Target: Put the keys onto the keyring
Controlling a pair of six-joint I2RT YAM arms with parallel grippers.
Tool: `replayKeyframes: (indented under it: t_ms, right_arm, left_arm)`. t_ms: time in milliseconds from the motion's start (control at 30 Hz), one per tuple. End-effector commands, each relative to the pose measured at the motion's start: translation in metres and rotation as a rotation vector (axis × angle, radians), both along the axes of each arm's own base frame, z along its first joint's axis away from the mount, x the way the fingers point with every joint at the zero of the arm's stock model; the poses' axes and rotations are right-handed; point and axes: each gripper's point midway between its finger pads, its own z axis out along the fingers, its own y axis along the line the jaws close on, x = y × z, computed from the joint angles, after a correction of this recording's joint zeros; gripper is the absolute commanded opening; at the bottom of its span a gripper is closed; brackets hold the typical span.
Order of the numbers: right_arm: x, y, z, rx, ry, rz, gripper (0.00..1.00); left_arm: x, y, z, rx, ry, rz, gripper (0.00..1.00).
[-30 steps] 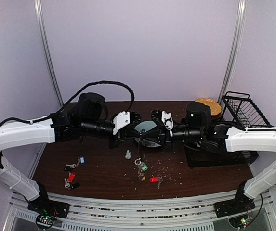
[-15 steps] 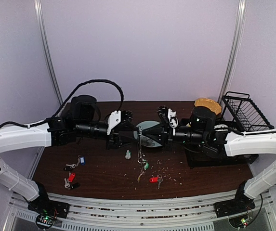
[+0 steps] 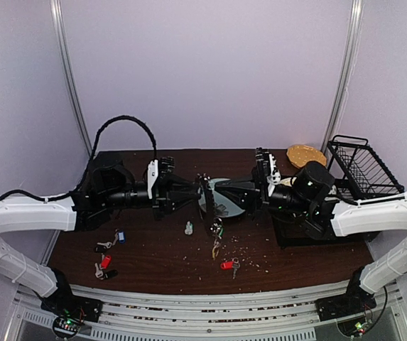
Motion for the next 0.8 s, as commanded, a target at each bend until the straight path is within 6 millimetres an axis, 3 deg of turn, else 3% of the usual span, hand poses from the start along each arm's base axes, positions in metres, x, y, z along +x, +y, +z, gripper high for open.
replayKeyframes:
  t_ms: [0, 267, 767]
  right_arm:
    - [-0.008, -0.006, 0.023, 0.107, -0.041, 0.031, 0.00]
    - [-0.006, -0.005, 0.023, 0.105, -0.037, 0.030, 0.00]
    - [-0.004, -0.003, 0.020, 0.092, -0.035, 0.023, 0.00]
  left_arm:
    - [-0.012, -0.005, 0.043, -0.169, -0.086, -0.031, 0.25]
    - [-0.019, -0.022, 0.039, -0.148, -0.095, -0.070, 0.22]
    - [-0.024, -0.026, 0.053, -0.210, -0.109, -0.079, 0.14]
